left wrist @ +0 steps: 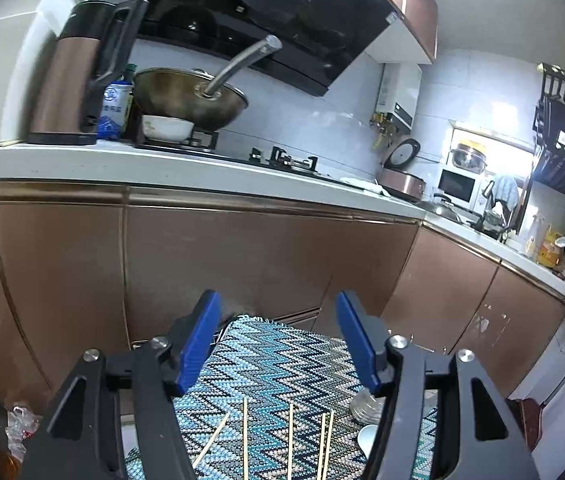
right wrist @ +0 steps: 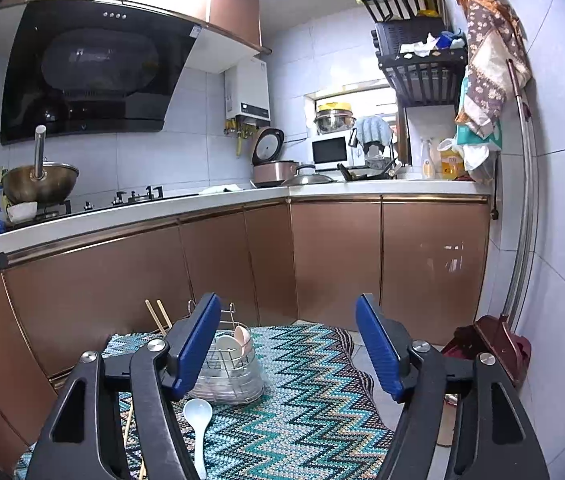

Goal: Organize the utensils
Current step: 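Pull both grippers back from the holder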

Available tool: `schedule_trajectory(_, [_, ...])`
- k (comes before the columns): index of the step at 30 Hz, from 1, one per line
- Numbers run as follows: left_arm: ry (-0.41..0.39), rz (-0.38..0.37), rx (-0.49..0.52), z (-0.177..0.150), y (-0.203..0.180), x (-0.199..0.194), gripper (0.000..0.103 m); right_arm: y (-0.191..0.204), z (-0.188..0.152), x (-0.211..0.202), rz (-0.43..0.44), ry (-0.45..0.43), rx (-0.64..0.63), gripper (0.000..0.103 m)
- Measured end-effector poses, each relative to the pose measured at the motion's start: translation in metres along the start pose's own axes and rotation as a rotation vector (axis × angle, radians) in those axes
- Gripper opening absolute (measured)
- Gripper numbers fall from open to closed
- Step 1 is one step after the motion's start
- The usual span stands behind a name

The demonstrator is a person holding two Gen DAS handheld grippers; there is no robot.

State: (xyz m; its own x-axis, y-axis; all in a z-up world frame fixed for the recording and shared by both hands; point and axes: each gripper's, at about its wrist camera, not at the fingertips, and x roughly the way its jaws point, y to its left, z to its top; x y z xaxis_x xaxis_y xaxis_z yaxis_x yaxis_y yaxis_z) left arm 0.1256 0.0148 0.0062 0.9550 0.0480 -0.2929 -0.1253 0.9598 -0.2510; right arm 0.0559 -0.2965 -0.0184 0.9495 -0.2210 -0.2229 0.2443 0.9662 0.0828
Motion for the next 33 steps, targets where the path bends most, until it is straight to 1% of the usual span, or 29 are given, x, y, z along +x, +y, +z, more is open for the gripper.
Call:
schedule_trajectory(8, [-0.007,-0.002,-0.027,0.009,0.015,-0.03,0.059,0.014,0.014,-0.033,0.034,-0.043,-0.016,0.071])
schedule_trajectory(14, [-0.031,0.006,-0.038,0.016,0.026,-0.052,0.059,0.023,0.023,-0.057,0.087,-0.079,-0.027,0.071])
schedule_trajectory(18, [-0.04,0.015,-0.034,0.014,0.036,-0.063,0.059,0.029,0.025,-0.067,0.117,-0.087,-0.034,0.071])
schedule_trajectory(20, [-0.024,0.028,-0.029,0.011,0.038,-0.063,0.059,0.03,0.023,-0.068,0.124,-0.085,-0.034,0.071])
schedule_trajectory(22, [-0.006,0.022,-0.02,0.007,0.042,-0.063,0.059,0.03,0.021,-0.068,0.13,-0.081,-0.028,0.071])
schedule_trajectory(24, [0.003,0.052,-0.001,0.003,0.046,-0.061,0.059,0.03,0.019,-0.067,0.13,-0.077,-0.032,0.071])
schedule_trajectory(26, [0.017,0.052,0.0,-0.001,0.05,-0.058,0.059,0.027,0.017,-0.065,0.131,-0.075,-0.022,0.071])
schedule_trajectory(29, [0.042,0.061,0.004,-0.007,0.053,-0.048,0.059,0.024,0.012,-0.058,0.132,-0.065,-0.005,0.071])
schedule_trajectory(33, [0.074,0.054,0.01,-0.014,0.051,-0.031,0.059,0.02,0.007,-0.046,0.136,-0.047,0.011,0.071])
